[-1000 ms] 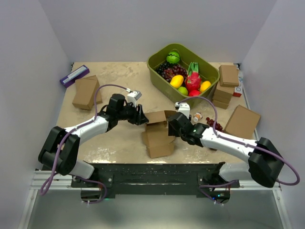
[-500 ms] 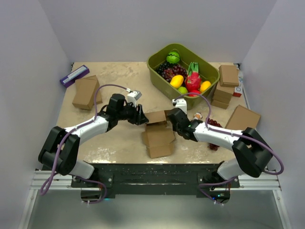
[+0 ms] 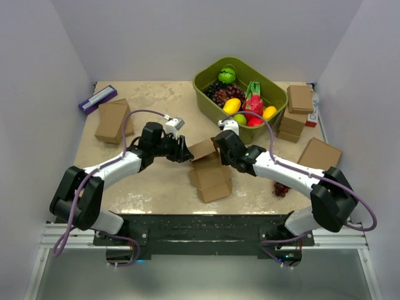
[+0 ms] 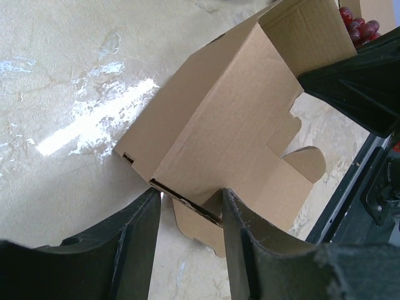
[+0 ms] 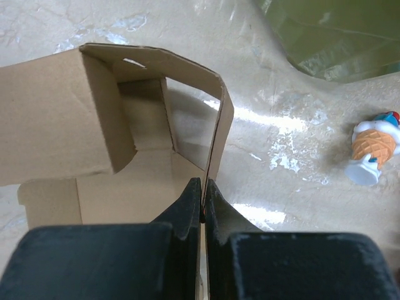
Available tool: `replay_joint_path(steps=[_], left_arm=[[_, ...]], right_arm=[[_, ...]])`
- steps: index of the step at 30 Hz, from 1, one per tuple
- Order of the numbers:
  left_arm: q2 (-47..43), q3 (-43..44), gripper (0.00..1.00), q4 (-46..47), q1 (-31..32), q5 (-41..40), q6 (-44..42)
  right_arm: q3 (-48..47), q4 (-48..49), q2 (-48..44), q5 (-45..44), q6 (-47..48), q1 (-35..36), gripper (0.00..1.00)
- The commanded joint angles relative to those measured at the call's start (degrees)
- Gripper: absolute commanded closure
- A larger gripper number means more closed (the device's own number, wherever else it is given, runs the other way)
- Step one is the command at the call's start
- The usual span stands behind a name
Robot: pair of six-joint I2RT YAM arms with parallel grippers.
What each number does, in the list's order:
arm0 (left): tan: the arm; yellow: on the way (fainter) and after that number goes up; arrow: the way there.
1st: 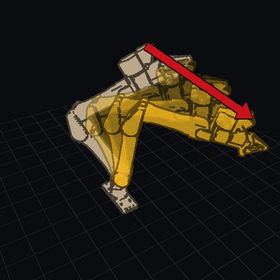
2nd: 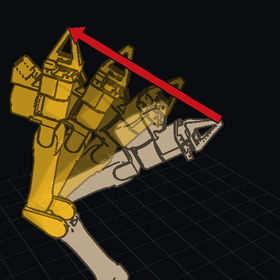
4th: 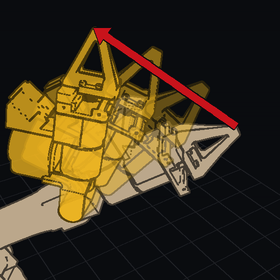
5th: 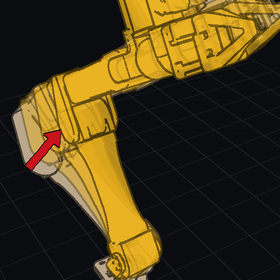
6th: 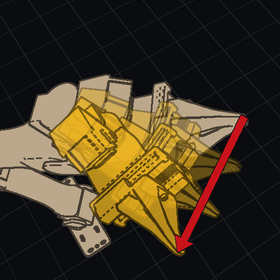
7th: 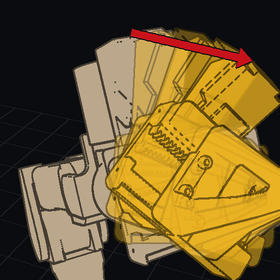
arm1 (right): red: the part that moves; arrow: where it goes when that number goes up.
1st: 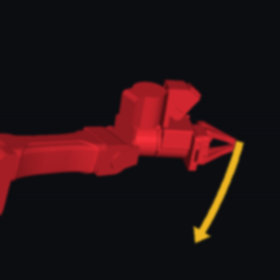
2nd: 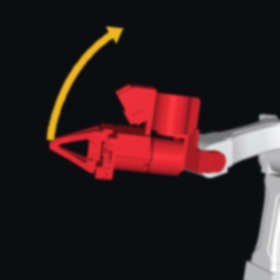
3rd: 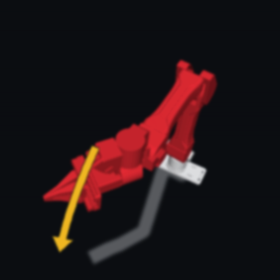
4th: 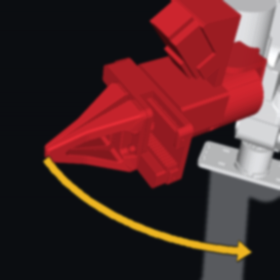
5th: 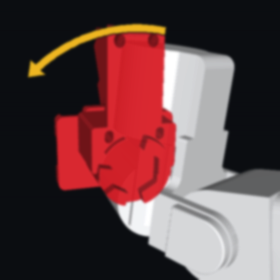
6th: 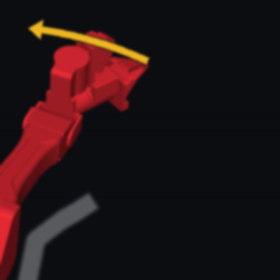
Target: Fold the paper box
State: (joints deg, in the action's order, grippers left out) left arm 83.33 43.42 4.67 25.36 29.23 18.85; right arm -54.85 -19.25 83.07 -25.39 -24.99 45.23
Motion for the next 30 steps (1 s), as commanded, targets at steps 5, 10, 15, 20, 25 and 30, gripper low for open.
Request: replay_joint_path(steps=[5, 10, 15, 20, 25, 30], left_arm=[[-0.97, 1.23, 0.55, -1.94, 0.04, -2.77, -3.21], [-3.08, 1.23, 0.55, -2.47, 0.04, -4.97, -4.26], [-7.73, 2.02, 0.4, -4.23, 0.04, -11.8, -7.16], [-21.7, -0.96, 0.34, -1.69, 0.56, -19.82, -9.19], [-29.19, -2.99, 0.41, -0.89, 18.55, -34.83, -4.9], [-24.2, -9.12, 0.5, 7.09, 32.53, -40.74, 3.37]], right_arm=[[-5.71, -5.09, 3.07, 2.54, -0.67, 3.81, 1.0], [-5.53, -7.47, 2.98, 1.31, -2.69, 3.9, 1.0], [-4.04, -8.35, 2.63, 0.43, -5.67, 3.9, 1.0], [-1.93, -7.56, 1.49, 0.86, -8.05, 3.98, 1.0], [-0.87, -7.3, 0.78, 0.78, -9.72, 3.9, 1.0], [-0.35, -6.77, 0.43, 0.95, -10.86, 3.9, 1.0]])
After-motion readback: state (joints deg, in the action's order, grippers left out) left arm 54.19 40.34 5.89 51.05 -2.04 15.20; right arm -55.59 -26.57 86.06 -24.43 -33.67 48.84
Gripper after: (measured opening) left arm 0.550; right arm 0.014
